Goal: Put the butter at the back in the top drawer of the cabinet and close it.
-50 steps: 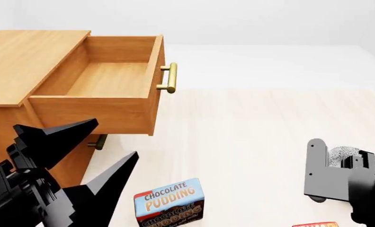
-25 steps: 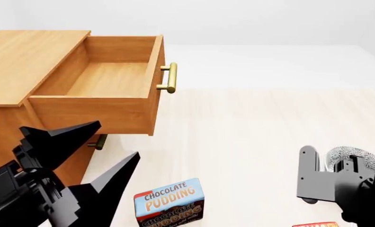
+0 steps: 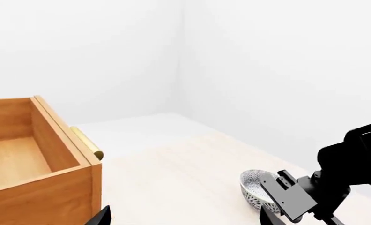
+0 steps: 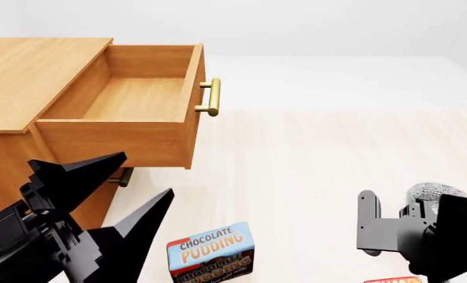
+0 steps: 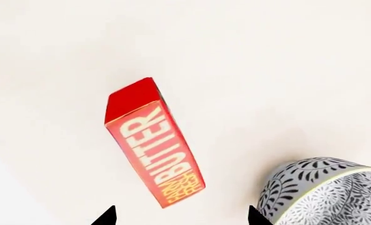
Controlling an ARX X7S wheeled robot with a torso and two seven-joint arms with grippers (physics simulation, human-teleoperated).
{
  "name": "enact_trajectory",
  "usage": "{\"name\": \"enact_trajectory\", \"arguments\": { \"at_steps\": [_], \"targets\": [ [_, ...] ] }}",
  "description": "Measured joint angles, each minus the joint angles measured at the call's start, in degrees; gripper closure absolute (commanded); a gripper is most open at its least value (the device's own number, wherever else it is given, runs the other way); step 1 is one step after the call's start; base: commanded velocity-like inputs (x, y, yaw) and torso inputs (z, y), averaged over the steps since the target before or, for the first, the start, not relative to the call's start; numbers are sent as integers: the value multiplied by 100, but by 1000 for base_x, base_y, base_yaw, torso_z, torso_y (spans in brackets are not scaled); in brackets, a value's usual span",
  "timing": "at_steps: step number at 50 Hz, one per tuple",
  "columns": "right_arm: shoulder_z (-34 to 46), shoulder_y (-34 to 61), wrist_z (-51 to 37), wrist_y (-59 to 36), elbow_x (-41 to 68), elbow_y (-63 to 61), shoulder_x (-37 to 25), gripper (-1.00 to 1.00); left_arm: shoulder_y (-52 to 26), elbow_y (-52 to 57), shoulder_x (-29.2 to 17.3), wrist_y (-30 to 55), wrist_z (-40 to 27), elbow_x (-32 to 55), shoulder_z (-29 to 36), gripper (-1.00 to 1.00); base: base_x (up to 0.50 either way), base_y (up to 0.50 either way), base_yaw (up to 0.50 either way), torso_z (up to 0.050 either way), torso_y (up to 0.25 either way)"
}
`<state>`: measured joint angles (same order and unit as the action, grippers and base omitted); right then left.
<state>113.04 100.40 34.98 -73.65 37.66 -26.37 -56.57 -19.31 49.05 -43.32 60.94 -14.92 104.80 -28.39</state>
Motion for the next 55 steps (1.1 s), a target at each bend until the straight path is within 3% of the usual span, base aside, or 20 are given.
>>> {"name": "enact_trajectory", "arguments": {
  "at_steps": [55],
  "targets": [
    [135,-715,-221,572,-167,575,370,-100,87,-70,59,-9,166,-202,79,-100,0,0,0,0,0]
  ]
}}
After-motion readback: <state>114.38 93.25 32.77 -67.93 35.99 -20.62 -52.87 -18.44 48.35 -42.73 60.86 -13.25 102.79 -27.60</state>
